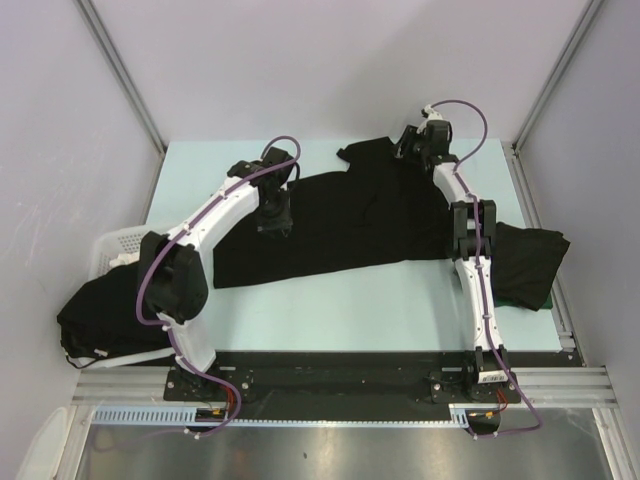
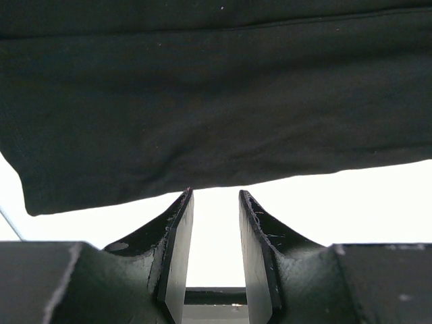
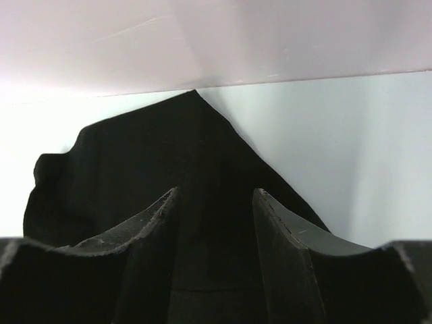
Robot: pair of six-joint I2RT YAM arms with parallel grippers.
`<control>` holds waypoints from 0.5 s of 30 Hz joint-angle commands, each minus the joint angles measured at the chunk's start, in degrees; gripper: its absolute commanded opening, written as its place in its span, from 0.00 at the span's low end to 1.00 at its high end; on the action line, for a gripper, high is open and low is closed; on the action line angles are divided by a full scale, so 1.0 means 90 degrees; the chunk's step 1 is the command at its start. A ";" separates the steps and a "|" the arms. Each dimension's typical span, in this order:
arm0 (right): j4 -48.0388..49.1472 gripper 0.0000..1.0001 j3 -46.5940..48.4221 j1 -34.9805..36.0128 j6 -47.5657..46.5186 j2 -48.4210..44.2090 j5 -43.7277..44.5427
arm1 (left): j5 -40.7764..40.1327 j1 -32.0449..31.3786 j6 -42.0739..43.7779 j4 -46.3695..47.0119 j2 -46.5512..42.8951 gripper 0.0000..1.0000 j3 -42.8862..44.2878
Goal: Fold and stack the t-shirts
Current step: Fold the flattened tshirt in 1/3 of the way
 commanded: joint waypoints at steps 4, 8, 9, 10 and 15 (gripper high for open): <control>-0.0083 0.51 -0.0909 -0.0052 -0.0304 -0.1555 0.0035 | 0.0114 -0.0021 -0.0040 0.0105 -0.0233 0.38 0.0038; -0.0895 0.53 -0.1465 -0.0062 -0.0715 -0.2415 0.0182 | 0.0182 -0.0031 -0.0020 0.0291 -0.0165 0.38 0.0048; -0.0993 0.53 -0.1651 -0.0072 -0.0793 -0.2803 0.0250 | 0.0221 -0.0031 -0.0001 0.0359 -0.0155 0.38 0.0067; -0.1071 0.54 -0.2117 -0.0082 -0.0833 -0.2991 0.0338 | 0.0289 -0.0031 -0.0001 0.0379 -0.0126 0.38 0.0125; -0.1334 0.54 -0.3058 -0.0130 -0.1340 -0.3666 0.0553 | 0.0465 -0.0021 0.0087 0.0555 0.0049 0.38 0.0253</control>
